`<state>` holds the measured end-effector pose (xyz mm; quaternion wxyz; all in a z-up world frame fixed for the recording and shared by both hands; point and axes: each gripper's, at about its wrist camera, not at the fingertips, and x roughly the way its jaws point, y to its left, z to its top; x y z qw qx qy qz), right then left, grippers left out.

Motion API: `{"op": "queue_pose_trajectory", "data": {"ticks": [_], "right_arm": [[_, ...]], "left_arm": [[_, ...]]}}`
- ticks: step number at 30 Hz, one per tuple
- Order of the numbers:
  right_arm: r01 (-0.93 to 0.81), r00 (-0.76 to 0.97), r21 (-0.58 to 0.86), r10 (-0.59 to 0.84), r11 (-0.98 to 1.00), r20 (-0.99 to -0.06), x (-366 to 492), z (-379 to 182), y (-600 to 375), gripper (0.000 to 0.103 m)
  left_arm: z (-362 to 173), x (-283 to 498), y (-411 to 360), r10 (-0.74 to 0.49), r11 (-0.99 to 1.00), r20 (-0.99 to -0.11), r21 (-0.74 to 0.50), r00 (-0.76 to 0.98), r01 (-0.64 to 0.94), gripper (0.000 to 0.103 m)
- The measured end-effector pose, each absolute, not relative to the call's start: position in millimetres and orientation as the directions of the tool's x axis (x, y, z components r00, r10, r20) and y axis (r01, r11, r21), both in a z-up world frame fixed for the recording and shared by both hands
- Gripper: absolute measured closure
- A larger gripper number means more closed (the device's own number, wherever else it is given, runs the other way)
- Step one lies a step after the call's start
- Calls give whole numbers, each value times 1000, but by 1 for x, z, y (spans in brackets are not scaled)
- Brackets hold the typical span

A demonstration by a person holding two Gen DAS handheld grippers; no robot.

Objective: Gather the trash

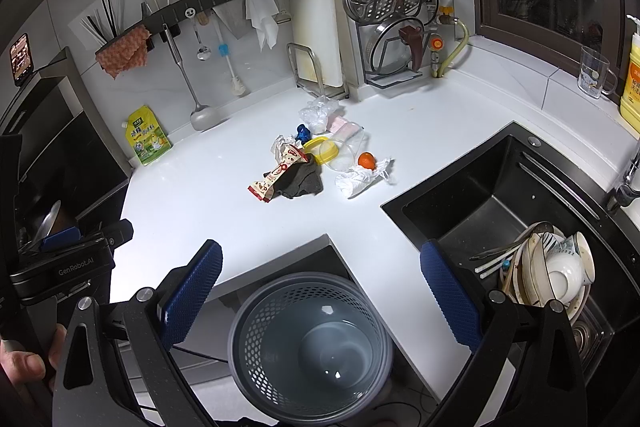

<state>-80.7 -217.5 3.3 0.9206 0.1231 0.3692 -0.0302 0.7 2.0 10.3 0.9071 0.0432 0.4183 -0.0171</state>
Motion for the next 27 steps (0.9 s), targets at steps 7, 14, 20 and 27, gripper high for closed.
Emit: {"op": "queue_pose_trajectory", "data": {"ticks": [7, 14, 20, 27], "right_arm": [[147, 725, 205, 36, 968, -688, -79, 2, -217, 8], [143, 723, 209, 42, 967, -689, -79, 3, -219, 8], [148, 708, 218, 51, 965, -704, -66, -14, -217, 8], [172, 688, 209, 35, 963, -725, -45, -31, -222, 8]], "left_arm": [[11, 1, 2, 5, 996, -761, 63, 649, 66, 6], [11, 2, 0, 6, 996, -765, 64, 644, 67, 6], [-10, 8, 3, 9, 996, -776, 66, 631, 67, 6], [-23, 35, 8, 20, 994, -786, 83, 618, 74, 6]]}}
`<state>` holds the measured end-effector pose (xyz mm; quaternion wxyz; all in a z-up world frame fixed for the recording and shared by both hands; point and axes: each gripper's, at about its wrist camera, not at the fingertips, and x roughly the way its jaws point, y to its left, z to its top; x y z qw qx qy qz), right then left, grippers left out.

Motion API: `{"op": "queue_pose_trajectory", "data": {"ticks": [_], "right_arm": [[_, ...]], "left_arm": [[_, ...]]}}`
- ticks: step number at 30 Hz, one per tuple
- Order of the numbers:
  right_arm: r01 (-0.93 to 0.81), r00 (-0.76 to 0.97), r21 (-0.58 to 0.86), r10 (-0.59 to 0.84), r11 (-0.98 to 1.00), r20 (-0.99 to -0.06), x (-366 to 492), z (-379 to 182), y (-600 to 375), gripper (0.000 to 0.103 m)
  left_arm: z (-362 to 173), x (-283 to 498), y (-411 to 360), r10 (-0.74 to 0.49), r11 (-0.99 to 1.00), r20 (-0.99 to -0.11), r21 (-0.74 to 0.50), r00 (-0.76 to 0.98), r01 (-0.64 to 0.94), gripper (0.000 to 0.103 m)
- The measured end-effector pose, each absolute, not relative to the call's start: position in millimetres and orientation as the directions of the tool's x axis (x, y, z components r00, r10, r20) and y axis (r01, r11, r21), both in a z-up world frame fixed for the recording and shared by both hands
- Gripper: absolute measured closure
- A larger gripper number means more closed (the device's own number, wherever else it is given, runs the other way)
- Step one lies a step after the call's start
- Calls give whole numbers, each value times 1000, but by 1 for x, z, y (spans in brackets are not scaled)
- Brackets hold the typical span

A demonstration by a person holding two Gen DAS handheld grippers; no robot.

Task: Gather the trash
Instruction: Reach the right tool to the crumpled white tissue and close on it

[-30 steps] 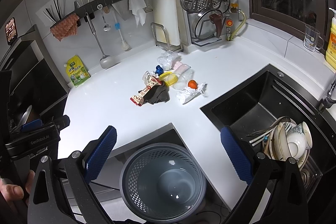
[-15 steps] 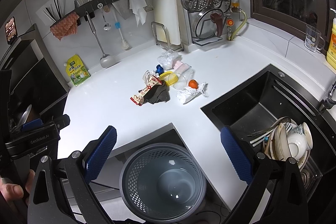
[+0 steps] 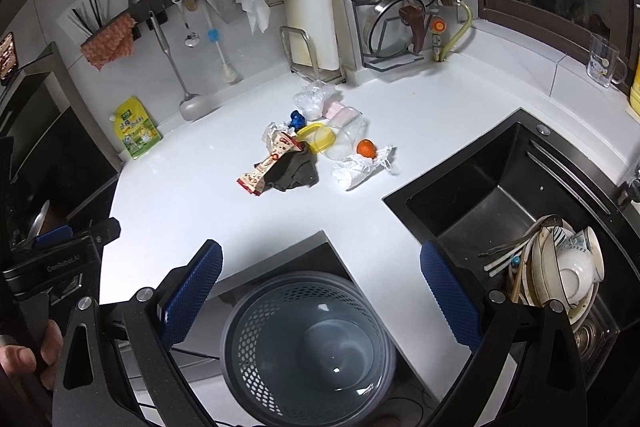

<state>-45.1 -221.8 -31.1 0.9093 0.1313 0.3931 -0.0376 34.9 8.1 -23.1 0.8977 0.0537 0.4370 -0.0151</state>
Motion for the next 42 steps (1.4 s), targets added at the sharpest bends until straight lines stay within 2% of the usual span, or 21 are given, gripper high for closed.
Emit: {"op": "queue_pose_trajectory", "data": {"ticks": [13, 22, 42], "right_arm": [[224, 646, 167, -18, 960, -763, 25, -77, -245, 8], [247, 624, 166, -26, 955, -781, 84, -118, -265, 8], [275, 600, 182, -21, 944, -800, 127, -161, -268, 8]], "left_arm": [[-69, 106, -6, -5, 992, -807, 73, 591, 108, 6], [-103, 156, -50, -92, 979, -788, 41, 609, 201, 6], [-140, 189, -63, -110, 970, -809, 39, 578, 238, 6]]}}
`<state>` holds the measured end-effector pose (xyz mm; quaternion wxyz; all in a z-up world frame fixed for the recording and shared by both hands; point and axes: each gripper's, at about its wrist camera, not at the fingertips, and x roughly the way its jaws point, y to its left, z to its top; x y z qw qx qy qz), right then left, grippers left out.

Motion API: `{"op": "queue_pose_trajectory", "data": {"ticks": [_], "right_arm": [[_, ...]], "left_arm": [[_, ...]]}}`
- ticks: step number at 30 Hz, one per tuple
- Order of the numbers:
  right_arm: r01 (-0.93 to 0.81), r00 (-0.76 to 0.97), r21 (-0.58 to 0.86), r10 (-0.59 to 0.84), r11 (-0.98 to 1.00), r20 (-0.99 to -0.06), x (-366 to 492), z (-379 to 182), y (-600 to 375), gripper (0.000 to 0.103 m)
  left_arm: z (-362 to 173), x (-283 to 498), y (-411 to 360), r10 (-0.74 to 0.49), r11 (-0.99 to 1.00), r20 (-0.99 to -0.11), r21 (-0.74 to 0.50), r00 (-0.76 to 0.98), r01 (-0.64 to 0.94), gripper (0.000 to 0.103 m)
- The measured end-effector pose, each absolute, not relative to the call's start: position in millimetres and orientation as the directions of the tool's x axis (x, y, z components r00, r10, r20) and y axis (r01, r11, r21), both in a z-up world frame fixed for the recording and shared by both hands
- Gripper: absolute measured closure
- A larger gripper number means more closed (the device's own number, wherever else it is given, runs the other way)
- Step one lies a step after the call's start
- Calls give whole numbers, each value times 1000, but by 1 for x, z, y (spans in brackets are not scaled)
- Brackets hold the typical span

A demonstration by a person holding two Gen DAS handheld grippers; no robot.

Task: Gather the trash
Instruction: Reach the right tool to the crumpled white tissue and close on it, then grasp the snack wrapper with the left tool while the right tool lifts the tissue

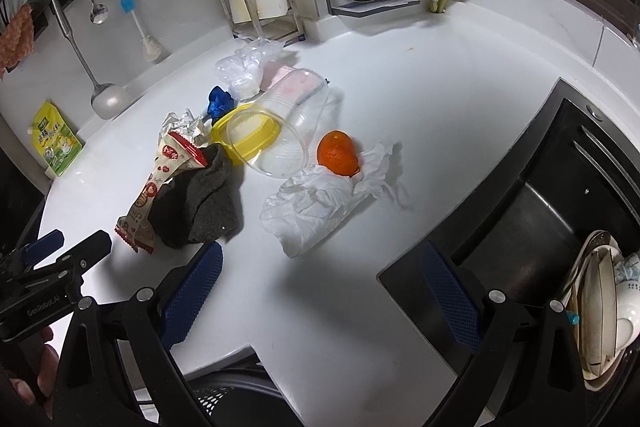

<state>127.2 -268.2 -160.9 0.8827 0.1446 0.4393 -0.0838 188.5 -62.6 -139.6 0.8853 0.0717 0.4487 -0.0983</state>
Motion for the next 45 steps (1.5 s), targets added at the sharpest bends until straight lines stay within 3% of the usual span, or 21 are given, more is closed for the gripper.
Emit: {"op": "queue_pose_trajectory", "data": {"ticks": [29, 32, 37, 39, 45], "right_arm": [[302, 556, 69, -117, 951, -823, 173, -197, -266, 11], [290, 556, 53, -123, 955, -822, 176, -198, -263, 25], [244, 557, 30, -115, 969, -823, 178, -195, -256, 67], [235, 557, 36, -104, 971, -824, 176, -194, -255, 77], [202, 593, 109, -33, 973, -804, 157, -185, -252, 81]], "left_arm": [[-152, 197, -71, -122, 969, -809, 29, 575, 246, 6], [-152, 198, -71, -125, 969, -808, 26, 575, 246, 6], [-153, 199, -72, -136, 968, -808, 15, 574, 249, 6], [-153, 199, -72, -137, 968, -807, 13, 575, 249, 6], [-154, 199, -72, -153, 966, -798, 3, 583, 257, 6]]}}
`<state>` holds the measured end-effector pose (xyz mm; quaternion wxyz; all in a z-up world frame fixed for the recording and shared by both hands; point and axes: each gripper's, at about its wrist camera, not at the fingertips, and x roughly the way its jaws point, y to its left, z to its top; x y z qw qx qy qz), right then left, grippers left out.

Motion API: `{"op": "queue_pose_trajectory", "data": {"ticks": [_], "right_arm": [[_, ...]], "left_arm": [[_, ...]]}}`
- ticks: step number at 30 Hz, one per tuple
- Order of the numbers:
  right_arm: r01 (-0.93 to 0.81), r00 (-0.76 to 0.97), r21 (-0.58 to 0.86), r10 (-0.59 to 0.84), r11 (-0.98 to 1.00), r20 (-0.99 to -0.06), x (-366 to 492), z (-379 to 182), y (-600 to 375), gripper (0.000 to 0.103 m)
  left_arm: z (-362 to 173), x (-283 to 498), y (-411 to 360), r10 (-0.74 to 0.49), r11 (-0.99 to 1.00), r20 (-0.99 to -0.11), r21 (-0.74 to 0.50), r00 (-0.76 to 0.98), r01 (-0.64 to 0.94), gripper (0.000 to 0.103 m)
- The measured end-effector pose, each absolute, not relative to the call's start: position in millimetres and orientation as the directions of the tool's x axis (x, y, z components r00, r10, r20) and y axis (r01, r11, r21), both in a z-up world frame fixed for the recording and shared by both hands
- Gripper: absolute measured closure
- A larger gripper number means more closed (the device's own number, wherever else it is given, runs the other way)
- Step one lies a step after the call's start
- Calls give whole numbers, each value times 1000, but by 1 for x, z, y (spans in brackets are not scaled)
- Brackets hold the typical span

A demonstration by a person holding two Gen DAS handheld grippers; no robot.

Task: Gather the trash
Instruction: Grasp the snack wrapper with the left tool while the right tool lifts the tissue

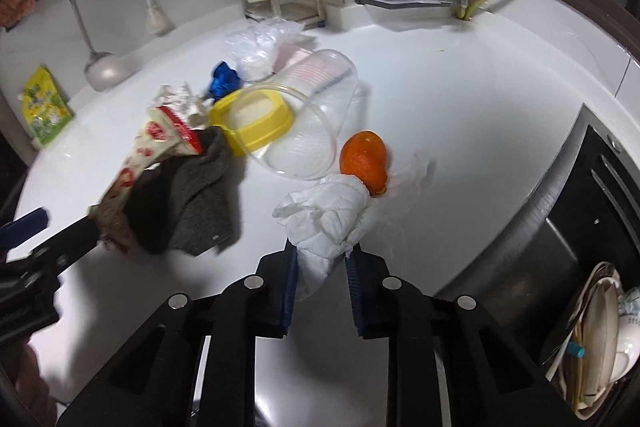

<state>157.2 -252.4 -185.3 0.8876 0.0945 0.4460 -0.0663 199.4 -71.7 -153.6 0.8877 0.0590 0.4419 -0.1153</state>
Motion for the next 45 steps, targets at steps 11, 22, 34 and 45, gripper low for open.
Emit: {"op": "queue_pose_trajectory", "data": {"ticks": [11, 22, 34, 45], "right_arm": [[174, 605, 222, 74, 959, -793, 130, -175, -251, 82], [185, 594, 239, 86, 953, -800, 114, -174, -249, 82], [189, 603, 256, 94, 948, -792, 90, -162, -251, 82], [159, 602, 287, 138, 945, -787, 32, -132, -242, 82]], "left_arm": [[-160, 208, -89, -191, 952, -787, -3, 586, 307, 6], [-162, 210, -103, -220, 926, -792, 13, 570, 376, 51], [-140, 198, -88, -238, 931, -774, -9, 586, 366, 84], [-108, 115, -61, -259, 915, -781, -10, 568, 403, 84]]}}
